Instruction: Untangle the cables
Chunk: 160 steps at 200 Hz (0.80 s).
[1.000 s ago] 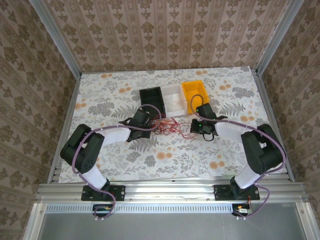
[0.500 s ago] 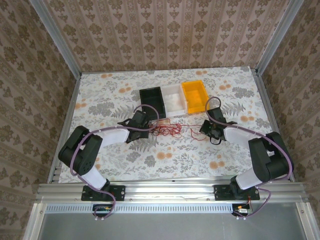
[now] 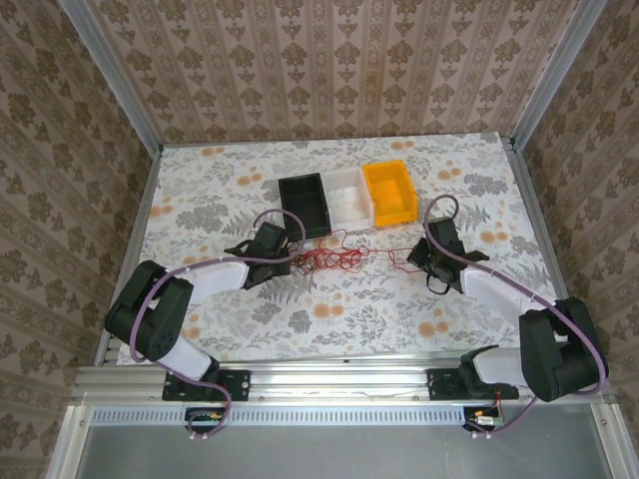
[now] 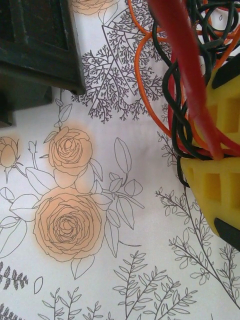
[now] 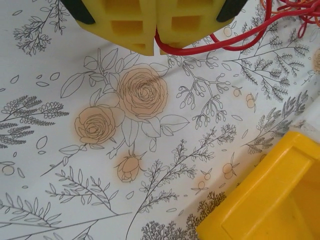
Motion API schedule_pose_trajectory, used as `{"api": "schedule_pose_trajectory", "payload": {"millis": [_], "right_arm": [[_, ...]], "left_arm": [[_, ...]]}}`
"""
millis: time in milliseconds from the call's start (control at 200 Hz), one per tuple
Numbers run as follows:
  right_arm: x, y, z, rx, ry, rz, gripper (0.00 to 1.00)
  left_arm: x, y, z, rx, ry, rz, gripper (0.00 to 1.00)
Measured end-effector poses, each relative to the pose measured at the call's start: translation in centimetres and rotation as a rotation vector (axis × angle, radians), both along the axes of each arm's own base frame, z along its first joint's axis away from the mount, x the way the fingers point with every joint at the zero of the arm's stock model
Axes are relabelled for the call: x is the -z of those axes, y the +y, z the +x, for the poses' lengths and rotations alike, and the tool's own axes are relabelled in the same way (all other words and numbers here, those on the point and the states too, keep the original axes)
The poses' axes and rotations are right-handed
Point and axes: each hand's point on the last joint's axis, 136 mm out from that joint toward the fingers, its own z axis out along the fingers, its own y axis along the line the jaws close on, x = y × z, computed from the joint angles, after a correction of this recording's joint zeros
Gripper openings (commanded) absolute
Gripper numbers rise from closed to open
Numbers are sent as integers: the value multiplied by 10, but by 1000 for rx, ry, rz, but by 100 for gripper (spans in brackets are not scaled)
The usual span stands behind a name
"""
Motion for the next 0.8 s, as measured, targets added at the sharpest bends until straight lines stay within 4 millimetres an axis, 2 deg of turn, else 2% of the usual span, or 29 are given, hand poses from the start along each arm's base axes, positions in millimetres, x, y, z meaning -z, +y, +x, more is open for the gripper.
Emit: {"api": "schedule_pose_trajectory", "payload": {"millis": [145, 195, 205, 235, 260, 325, 355, 450, 575, 715, 800], "right_arm": [[2, -2, 2, -31, -2, -32, 0], [6, 1, 2, -59, 9, -57, 0], [6, 1, 2, -62, 11, -59, 0], [9, 5, 3, -89, 19, -79, 0], [12, 10, 3, -111, 26, -94, 0], [16, 23, 4, -178, 38, -125, 0], [17, 30, 6, -206, 38, -134, 0], [17, 44, 11, -269, 25, -148, 0], [13, 49, 17, -303, 5, -155, 0], [14, 51, 18, -329, 3, -162, 0], [15, 54, 17, -345, 7, -155, 0]], "left_arm": [[-3, -12, 3, 82, -18, -37, 0], [-3, -17, 1, 132, -18, -49, 7], [-3, -18, 1, 141, -18, -51, 10], [-4, -23, -1, 176, -14, -59, 33], [-4, -26, -3, 210, -13, -62, 46], [-6, -35, -9, 291, 4, -78, 64], [-10, -40, -12, 333, 11, -85, 69], [-29, -54, -17, 455, 16, -109, 72], [-73, -72, -19, 612, -38, -134, 73], [-118, -92, -10, 738, -128, -149, 72], [-134, -109, -1, 802, -159, -150, 71]]}}
